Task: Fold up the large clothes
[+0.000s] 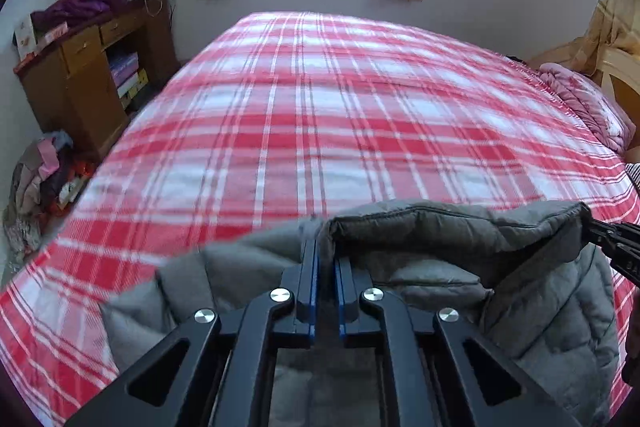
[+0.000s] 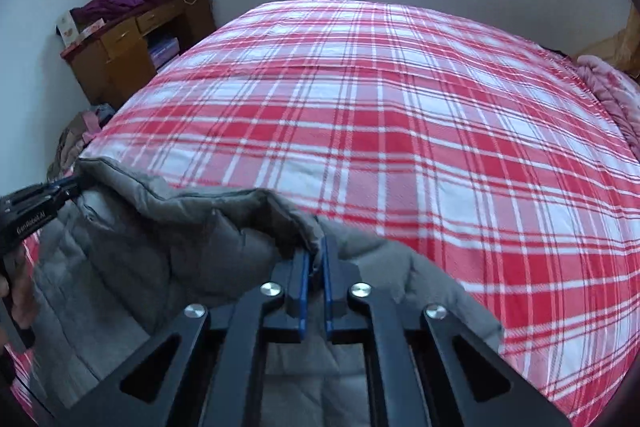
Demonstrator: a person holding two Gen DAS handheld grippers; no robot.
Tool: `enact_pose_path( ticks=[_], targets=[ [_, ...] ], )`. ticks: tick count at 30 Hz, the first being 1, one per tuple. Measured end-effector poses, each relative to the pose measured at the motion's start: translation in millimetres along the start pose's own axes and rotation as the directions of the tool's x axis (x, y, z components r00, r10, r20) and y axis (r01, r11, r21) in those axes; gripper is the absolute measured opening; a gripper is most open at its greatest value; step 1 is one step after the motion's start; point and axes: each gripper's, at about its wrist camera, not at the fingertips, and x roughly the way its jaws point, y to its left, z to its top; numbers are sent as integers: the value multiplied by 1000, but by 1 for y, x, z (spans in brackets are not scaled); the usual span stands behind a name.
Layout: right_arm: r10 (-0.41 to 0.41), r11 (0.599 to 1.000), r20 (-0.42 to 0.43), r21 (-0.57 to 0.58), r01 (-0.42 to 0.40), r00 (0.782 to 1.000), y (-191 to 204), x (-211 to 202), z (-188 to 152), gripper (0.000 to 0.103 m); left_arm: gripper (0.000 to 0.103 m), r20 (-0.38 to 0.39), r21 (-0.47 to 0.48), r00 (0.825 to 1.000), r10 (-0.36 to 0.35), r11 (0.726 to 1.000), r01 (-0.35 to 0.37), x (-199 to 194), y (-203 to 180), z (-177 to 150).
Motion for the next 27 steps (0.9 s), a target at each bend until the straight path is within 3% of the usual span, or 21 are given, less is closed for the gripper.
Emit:
enact_pose_path(
  ticks=[5, 9, 15, 17, 18, 19, 21, 23, 27],
  targets=[
    [-2, 1000, -4, 23, 2, 1000, -5, 7, -28, 6, 5, -55, -17, 998, 35, 999, -36, 23, 5, -31],
    [-26, 1000, -32, 14, 26, 999, -8, 21, -44, 6, 5, -53, 4, 998, 43, 999, -43, 25, 2, -38],
    [-36, 999, -43, 14, 36, 998, -12, 27, -53, 6, 8, -20, 78, 995, 102, 992, -100, -6, -9, -35],
    [-23, 1000, -40, 10, 23, 999, -14, 20, -51, 6, 17, 2, 82, 993, 114, 990, -114, -23, -7, -30],
    [-19, 1000, -38, 9, 20, 999, -15, 16, -51, 10, 37, 24, 80, 992, 122, 989, -123, -35, -5, -27],
    [-6, 1000, -40, 11, 6, 999, -18, 10, -51, 16, 68, 47, 74, 991, 128, 989, -131, -44, -2, -25],
    [-10, 1000, -52, 16, 11, 999, -23, 0, -51, 50, 94, 128, 47, 976, 174, 982, -181, -65, 6, -18],
    [-36, 999, -44, 20, 37, 998, -29, -13, -52, 54, 94, 192, 22, 963, 188, 980, -196, -78, 13, -7],
    [-130, 991, 42, 49, 128, 991, -36, -45, -43, 54, 94, 181, -61, 938, 295, 956, -288, -65, 13, 26]
  ],
)
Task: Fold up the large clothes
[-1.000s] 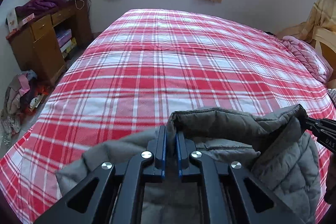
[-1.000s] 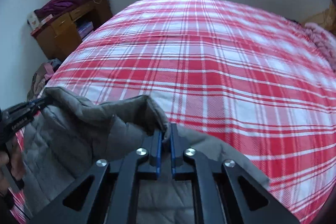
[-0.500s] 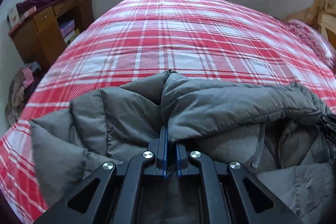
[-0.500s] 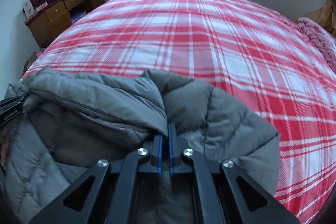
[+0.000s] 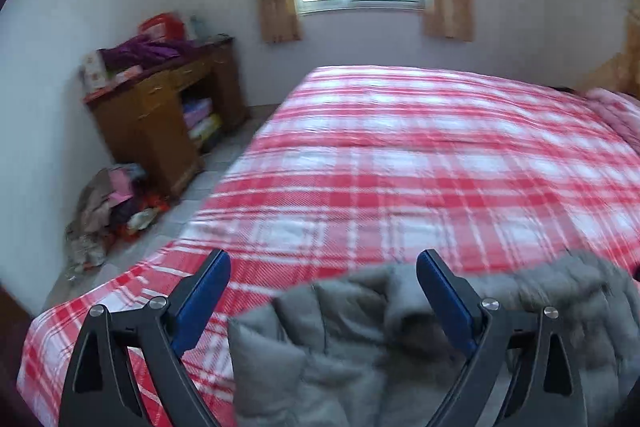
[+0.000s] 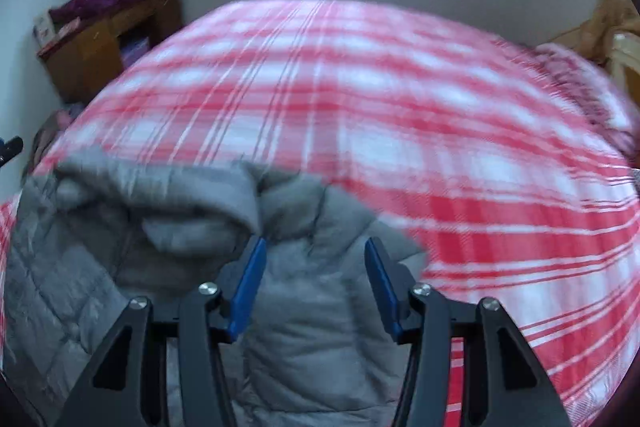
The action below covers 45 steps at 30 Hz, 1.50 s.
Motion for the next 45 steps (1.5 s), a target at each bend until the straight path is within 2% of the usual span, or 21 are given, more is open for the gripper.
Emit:
enact_pose_path(
  ticks=[2, 6, 9, 11, 14, 19, 25, 45],
  targets=[
    [34, 999, 57, 28, -36, 998, 7, -9, 15, 54, 94, -33, -34, 999, -10, 999, 9, 16, -11, 6],
    [160, 985, 111, 47, -166, 981, 37, 1, 37, 55, 94, -66, 31, 997, 51, 998, -49, 47, -41, -11],
    [182, 983, 91, 13, -184, 979, 63, 29, 35, 55, 94, -134, 50, 991, 31, 998, -25, 71, -52, -42],
    [199, 980, 52, 17, -200, 979, 71, 51, 24, 55, 94, -162, 64, 986, 42, 997, -32, 80, -55, -58],
    [184, 983, 8, 9, -184, 983, 72, 71, 2, 55, 95, -159, 27, 987, 2, 1000, 3, 83, -49, -68],
    [200, 980, 13, 16, -200, 980, 63, 79, -14, 55, 99, -179, 22, 984, 5, 1000, -1, 92, -50, -73],
    [154, 988, -3, -20, -154, 988, 72, 87, -12, 55, 102, -191, 53, 981, 44, 998, -35, 97, -57, -74],
    [69, 995, -8, -78, -69, 998, 82, 91, -13, 55, 102, -197, 69, 978, 64, 996, -51, 102, -60, -75]
  ],
)
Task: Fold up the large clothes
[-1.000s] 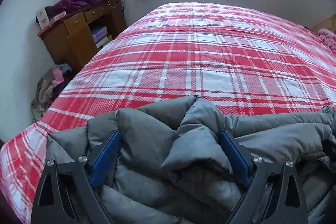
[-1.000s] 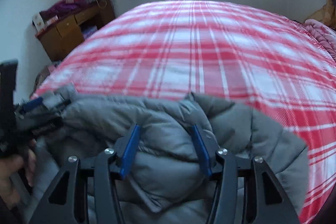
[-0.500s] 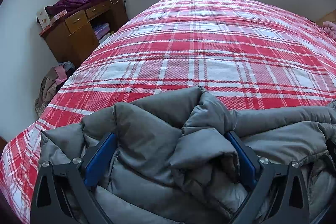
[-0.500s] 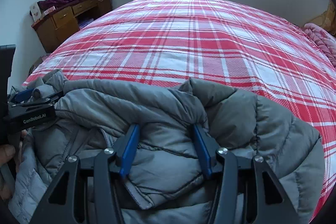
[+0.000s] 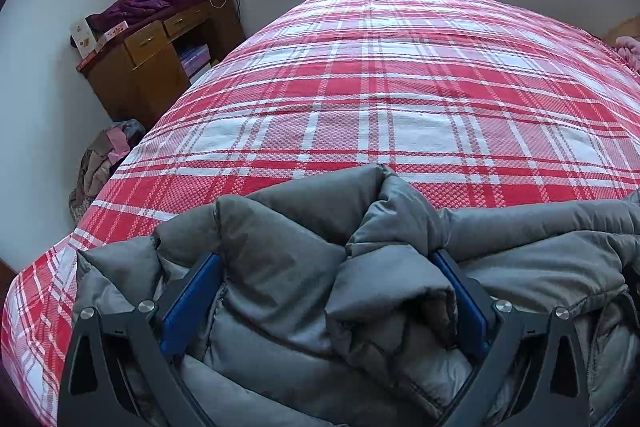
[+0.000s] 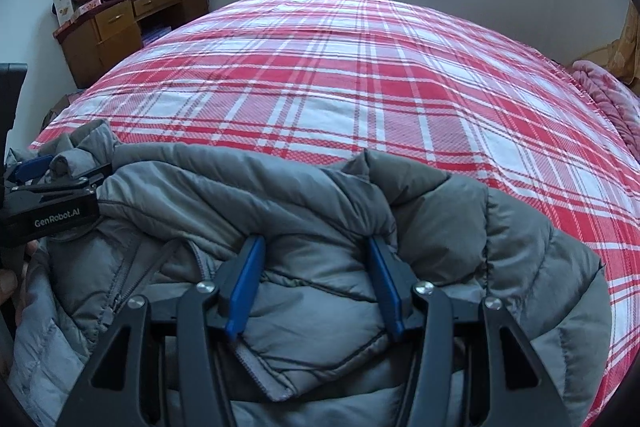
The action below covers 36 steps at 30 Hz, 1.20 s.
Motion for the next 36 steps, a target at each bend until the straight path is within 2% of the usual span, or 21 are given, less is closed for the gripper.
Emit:
enact_pose_path(
  ticks=[18, 23, 26, 28, 30, 31, 33, 36],
  targets=[
    [-2, 1000, 0, -3, 2, 1000, 1, 1, 0, 56, 102, 0, 1, 1000, 5, 1000, -5, 0, -1, 0],
    [-5, 1000, -2, -7, 5, 1000, 1, 1, 0, 56, 102, 8, 21, 999, 33, 999, -33, -2, -5, 1],
    [-25, 999, -10, -22, 25, 1000, 5, 3, 1, 56, 102, -29, 58, 999, 21, 998, -20, -5, -4, 13],
    [-20, 999, -30, -34, 19, 999, 3, 1, 5, 60, 102, -20, 69, 1000, 19, 997, -18, -26, 6, 22],
    [-34, 999, -44, 0, 35, 998, -9, -15, 8, 78, 102, 46, 44, 998, -37, 998, 35, -65, 29, 24],
    [-36, 999, -23, 32, 37, 999, -16, -29, 7, 81, 102, 59, 39, 997, -45, 998, 43, -78, 39, 21],
    [-21, 998, 27, 65, 19, 999, -32, -64, -1, 88, 102, 64, 31, 997, -38, 999, 36, -106, 61, 7],
    [-21, 997, 38, 69, 18, 999, -53, -110, -33, 90, 102, 57, 30, 995, -76, 997, 74, -146, 95, -42]
  ],
)
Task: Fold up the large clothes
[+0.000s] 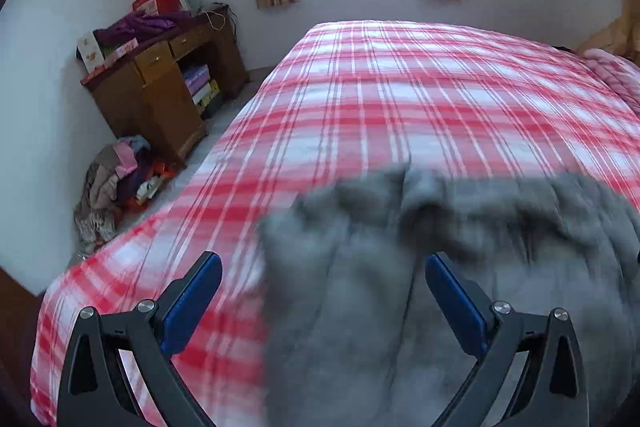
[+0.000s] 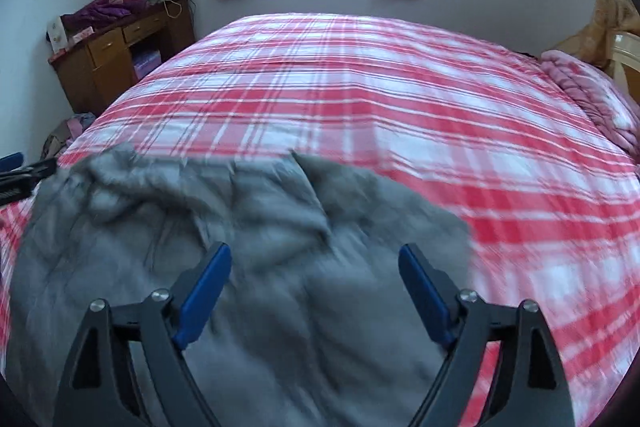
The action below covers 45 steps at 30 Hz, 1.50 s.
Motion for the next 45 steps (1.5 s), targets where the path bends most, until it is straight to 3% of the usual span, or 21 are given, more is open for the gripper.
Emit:
enact_pose_path(
  ticks=[5, 11, 17, 22, 25, 26, 27, 28, 30, 31, 34, 36, 40, 43, 45],
  targets=[
    [7, 999, -91, 36, -3, 996, -36, -54, -91, 90, 102, -66, 46, 998, 13, 999, -10, -50, 29, -112],
    [14, 993, -163, 120, 5, 986, -60, -111, -192, 90, 102, -143, -30, 987, -71, 997, 67, -92, 54, -211],
    [35, 984, -149, 179, -8, 988, -58, -159, -251, 90, 102, -141, -53, 985, -96, 995, 89, -120, 52, -263],
    [19, 987, -134, 162, 3, 991, -46, -183, -284, 91, 102, -152, -63, 983, -105, 993, 96, -128, 54, -292],
    [34, 989, -125, 148, -15, 992, -40, -192, -297, 88, 102, -141, -64, 984, -110, 993, 102, -134, 54, -302],
    [41, 988, -122, 151, -22, 992, -38, -193, -301, 83, 101, -142, -65, 983, -117, 992, 109, -135, 53, -305],
    [47, 988, -119, 155, -28, 992, -37, -194, -304, 76, 92, -140, -71, 980, -140, 989, 131, -137, 53, -308],
    [51, 988, -118, 153, -33, 992, -36, -195, -306, 69, 63, -142, -76, 974, -175, 983, 166, -137, 53, -309],
    [96, 985, -113, 153, -79, 989, -32, -197, -308, 26, 28, -146, -87, 953, -265, 963, 255, -144, 50, -312],
    [141, 979, -107, 164, -122, 984, -30, -199, -310, 20, 13, -140, -64, 952, -272, 962, 265, -150, 46, -310],
    [153, 977, -52, 157, -143, 987, -25, -215, -309, 13, 6, -81, -15, 954, -290, 957, 289, -174, 44, -302],
    [174, 971, 16, 165, -174, 985, -25, -233, -304, 10, 5, -23, -16, 943, -333, 943, 333, -200, 51, -290],
    [203, 958, 150, 173, -228, 967, -33, -286, -288, 9, 4, 103, -38, 893, -438, 895, 444, -258, 75, -264],
    [221, 951, 261, 158, -267, 940, -38, -337, -272, 9, 4, 199, -36, 847, -493, 860, 509, -300, 94, -241],
    [231, 948, 329, 137, -289, 915, -37, -365, -257, 9, 4, 251, -29, 826, -505, 849, 528, -316, 103, -224]
  ],
)
